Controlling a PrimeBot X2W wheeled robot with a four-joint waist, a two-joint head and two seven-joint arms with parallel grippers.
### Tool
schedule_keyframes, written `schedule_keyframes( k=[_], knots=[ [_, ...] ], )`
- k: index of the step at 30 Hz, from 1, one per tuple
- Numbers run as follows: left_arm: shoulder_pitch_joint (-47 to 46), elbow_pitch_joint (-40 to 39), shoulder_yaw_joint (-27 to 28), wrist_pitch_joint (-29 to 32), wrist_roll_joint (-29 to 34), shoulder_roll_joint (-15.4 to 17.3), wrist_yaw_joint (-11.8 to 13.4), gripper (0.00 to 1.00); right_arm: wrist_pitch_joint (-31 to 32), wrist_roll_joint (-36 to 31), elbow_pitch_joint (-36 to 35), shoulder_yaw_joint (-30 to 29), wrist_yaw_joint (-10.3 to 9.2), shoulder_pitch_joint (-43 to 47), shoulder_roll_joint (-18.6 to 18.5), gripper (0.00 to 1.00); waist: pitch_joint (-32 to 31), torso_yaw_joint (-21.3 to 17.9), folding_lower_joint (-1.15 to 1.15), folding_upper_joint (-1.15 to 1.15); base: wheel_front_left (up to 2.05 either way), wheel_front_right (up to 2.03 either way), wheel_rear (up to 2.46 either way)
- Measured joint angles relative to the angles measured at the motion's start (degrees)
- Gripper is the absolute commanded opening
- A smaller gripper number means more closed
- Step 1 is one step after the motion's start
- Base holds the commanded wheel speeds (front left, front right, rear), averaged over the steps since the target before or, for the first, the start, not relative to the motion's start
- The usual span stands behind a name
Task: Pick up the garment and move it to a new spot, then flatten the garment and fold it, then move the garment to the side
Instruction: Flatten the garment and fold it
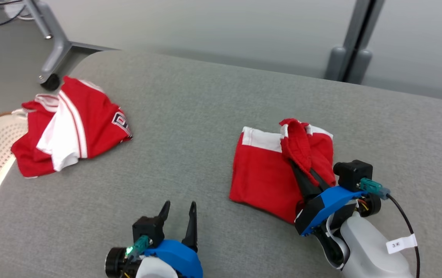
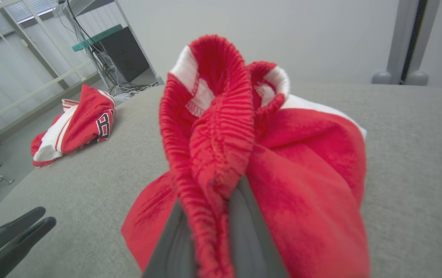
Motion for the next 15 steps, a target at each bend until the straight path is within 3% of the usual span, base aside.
schedule_keyframes(
  k=[1,2,3,4,9,15],
  knots=[
    [0.27,-0.07,-0.31,0.0,-0.03,0.0,0.04,1.0,0.05,-0.75,0.78,-0.34,0.01,-0.49,0.13,0.0,0.0,1.16,0.01,0.0,0.0,0.0,0.0],
    [0.59,-0.1,-0.48,0.0,-0.07,0.0,0.07,1.0,0.05,-1.07,1.49,-0.46,0.0,-1.02,0.31,0.29,0.09,2.21,0.01,0.0,0.0,0.0,0.0],
    [0.83,-0.2,-0.63,0.0,-0.32,0.0,0.14,1.0,0.05,-1.13,2.09,-0.49,0.0,-1.44,0.38,0.93,0.21,3.24,0.01,0.0,0.0,0.0,0.0],
    [1.04,-0.29,-0.66,0.0,-0.45,0.04,0.43,1.0,0.04,-1.15,2.3,-0.46,0.0,-1.69,0.67,1.0,0.44,4.07,0.01,0.0,0.0,0.0,0.0],
    [1.79,-1.4,-0.03,0.0,-0.25,0.05,1.32,1.0,0.05,-2.07,1.91,-0.51,0.01,-2.21,1.51,1.0,1.5,6.02,0.02,0.0,0.0,0.0,0.0],
    [1.69,-4.66,1.87,0.0,2.49,0.01,2.26,1.0,0.04,-2.49,-4.43,-2.97,0.01,-0.48,1.67,1.0,1.39,2.5,0.01,0.0,0.0,0.0,0.0]
  ],
)
